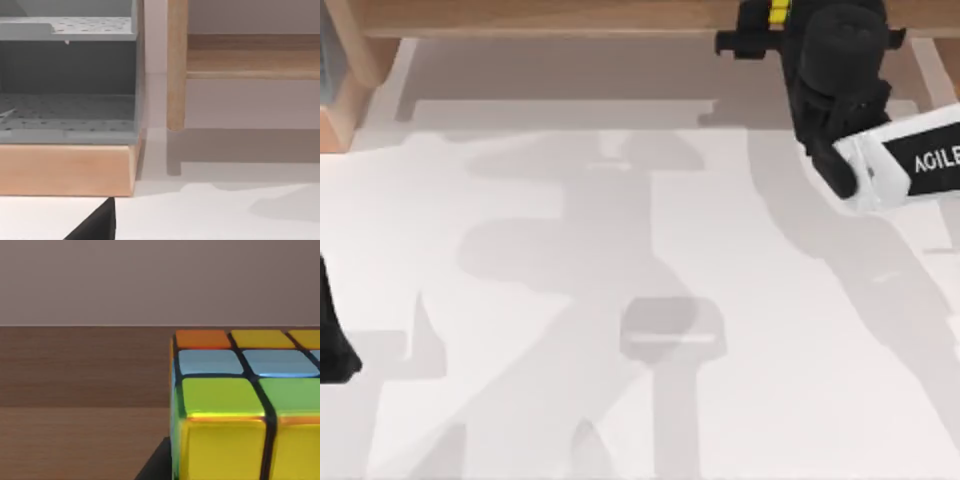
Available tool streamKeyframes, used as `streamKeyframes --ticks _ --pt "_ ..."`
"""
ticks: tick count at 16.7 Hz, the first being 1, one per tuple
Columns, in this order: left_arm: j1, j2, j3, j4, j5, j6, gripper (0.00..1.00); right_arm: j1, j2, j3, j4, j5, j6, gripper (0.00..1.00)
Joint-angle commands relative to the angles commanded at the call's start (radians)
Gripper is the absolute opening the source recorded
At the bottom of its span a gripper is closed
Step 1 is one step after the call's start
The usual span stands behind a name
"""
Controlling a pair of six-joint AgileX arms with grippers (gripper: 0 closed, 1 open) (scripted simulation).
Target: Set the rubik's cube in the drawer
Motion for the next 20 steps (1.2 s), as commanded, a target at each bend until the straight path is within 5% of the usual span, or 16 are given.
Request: streamKeyframes --ticks 6,20 --pt "0.000 0.000 0.000 0.000 0.000 0.000 1.00 0.000 0.000 0.000 0.000 0.000 0.000 0.02" --pt "0.000 0.000 0.000 0.000 0.000 0.000 1.00 -0.014 -0.065 -0.011 0.027 0.014 0.000 0.00"
